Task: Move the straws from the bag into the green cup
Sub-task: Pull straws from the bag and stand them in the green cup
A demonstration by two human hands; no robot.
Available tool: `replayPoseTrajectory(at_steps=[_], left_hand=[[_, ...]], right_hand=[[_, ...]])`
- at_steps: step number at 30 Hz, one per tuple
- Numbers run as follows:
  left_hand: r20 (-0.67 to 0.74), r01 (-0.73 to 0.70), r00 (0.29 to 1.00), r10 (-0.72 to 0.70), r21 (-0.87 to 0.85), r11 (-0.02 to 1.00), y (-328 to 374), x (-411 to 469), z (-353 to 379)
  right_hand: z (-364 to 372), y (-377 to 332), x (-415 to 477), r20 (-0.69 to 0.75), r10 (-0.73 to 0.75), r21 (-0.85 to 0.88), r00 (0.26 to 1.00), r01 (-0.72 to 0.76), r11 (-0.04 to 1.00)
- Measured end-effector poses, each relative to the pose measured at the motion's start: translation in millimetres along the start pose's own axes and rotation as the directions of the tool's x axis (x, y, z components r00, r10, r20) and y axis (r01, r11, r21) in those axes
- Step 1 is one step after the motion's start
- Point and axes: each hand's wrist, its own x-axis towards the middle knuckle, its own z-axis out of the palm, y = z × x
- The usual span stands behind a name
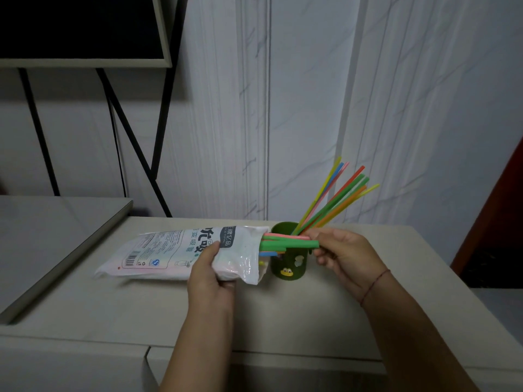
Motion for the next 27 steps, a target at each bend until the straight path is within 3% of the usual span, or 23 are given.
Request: replayPoseTrajectory(at_steps=[6,11,15,23,27], left_hand=[[0.033,0.08,0.996,-0.079,-0.01,0.997,12,-7,3],[0.062,0.116,0.991,-0.118,0.033,0.993,5,-9,5],[0.066,0.107,0.992,-0.11,0.052,0.993,-3,-7,5],[0.039,0.107,0.994,-0.107,-0.004,0.994,9,-4,2],[0.028,0.12,0.992,-0.12,0.015,0.993,6,-4,2]], right_hand=[[-15,-8,5,-0.056,-0.03,0.157,0.998,0.039,0.987],[6,4,6,0.066,0.015,0.369,0.998,-0.038,0.929],[24,17,4,0.139,0.024,0.381,0.99,-0.076,0.922],[5,5,11,-0.094,-0.059,0.392,0.994,0.091,0.915],[9,10,12,-0.051,-0.081,0.367,0.995,0.094,0.925]])
